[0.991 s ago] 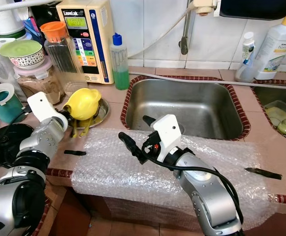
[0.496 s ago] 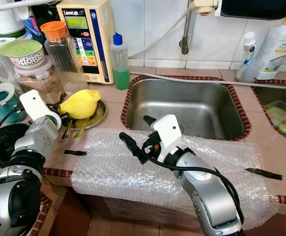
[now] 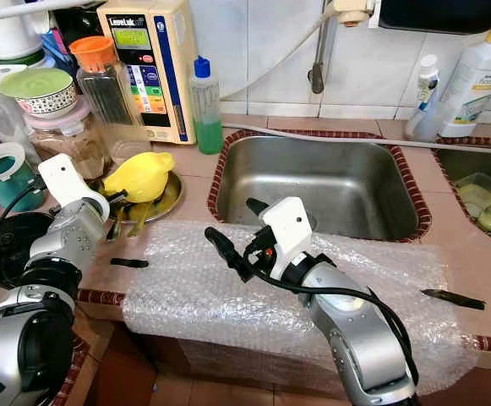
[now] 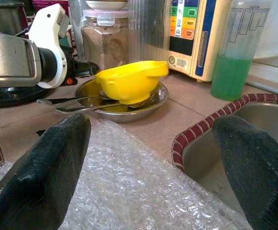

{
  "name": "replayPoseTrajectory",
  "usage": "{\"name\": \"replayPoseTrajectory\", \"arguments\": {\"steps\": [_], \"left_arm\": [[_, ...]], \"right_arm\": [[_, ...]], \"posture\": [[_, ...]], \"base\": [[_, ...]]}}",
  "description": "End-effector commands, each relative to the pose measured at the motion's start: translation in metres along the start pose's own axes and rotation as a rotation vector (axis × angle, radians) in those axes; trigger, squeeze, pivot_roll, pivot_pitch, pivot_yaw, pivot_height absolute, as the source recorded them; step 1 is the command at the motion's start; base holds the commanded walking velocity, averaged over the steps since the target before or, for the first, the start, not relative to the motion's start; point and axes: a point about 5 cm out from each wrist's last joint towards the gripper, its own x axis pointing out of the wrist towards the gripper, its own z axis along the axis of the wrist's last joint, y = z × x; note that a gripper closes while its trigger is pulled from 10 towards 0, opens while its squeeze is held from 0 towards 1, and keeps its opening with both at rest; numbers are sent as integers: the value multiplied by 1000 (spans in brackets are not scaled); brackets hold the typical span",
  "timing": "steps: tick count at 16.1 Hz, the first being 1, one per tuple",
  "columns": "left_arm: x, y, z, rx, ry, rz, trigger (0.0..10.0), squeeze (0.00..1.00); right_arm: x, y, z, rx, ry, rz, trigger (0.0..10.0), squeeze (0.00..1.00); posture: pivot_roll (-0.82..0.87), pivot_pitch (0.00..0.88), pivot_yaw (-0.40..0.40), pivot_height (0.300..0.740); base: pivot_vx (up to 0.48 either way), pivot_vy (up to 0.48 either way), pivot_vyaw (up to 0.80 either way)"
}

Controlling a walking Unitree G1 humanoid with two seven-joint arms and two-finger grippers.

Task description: Kitchen organization

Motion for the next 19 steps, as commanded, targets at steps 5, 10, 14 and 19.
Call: {"name": "replayPoseTrajectory", "arguments": {"steps": [5,10,14,19], "left_arm": [[-2,-17,16,-72,-82,-74,0,0],[-12,-38,33,-111,-256,-213,0,0],[-10,-30,27,-87,-238,-150,10000,1000],[-9,-33,17,-158,-141,-81,10000,1000]], "right_arm": [[1,1,1,-14,0,10,10000,0],[1,-1,0,-12,-2,-11,10000,0],[2,-10,3,-14,-14,-61,10000,0],[3,-8,2,-25,-11,-60,10000,0]], "posture": [[-92,0,79,740],[-94,0,75,740],[-94,0,74,740],[-93,0,72,740]], "base": [[0,0,0],[0,0,0],[0,0,0],[0,0,0]]}}
